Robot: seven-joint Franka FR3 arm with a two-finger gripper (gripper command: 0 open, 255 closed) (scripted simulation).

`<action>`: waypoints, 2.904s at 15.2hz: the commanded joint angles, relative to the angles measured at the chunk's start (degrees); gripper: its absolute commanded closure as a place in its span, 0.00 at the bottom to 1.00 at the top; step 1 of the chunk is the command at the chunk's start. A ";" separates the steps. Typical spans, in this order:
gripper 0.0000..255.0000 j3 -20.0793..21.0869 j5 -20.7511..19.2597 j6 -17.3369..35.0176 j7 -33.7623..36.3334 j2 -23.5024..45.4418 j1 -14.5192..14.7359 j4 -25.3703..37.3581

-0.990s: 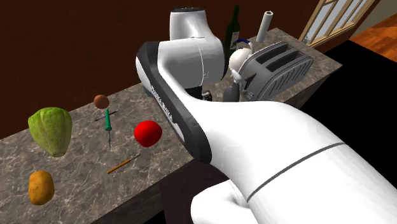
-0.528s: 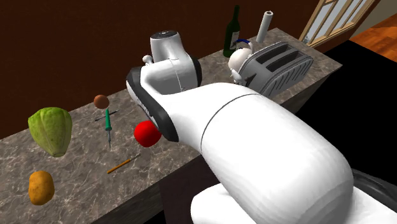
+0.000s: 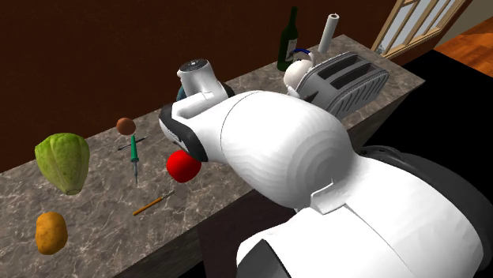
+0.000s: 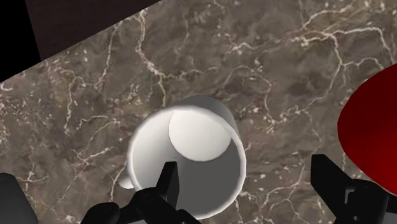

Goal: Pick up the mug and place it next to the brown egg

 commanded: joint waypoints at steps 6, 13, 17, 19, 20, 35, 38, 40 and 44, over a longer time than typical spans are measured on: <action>0.00 0.23 -0.40 5.08 0.31 2.13 -0.23 -2.92; 1.00 0.23 -0.40 5.07 0.31 2.13 -0.23 -2.91; 1.00 0.23 -0.40 5.07 0.31 2.13 -0.23 -2.91; 1.00 0.23 -0.40 5.07 0.31 2.12 -0.23 -2.91; 1.00 0.23 -0.40 5.07 0.31 2.13 -0.23 -2.91; 1.00 -0.69 0.19 -6.22 -0.83 -3.15 0.00 3.19; 1.00 -0.88 0.23 -8.72 -1.01 -3.98 0.01 4.88; 1.00 -1.01 0.23 -10.37 -1.12 -4.45 0.00 6.06; 1.00 -1.24 0.22 -13.61 -1.32 -5.21 -0.03 8.55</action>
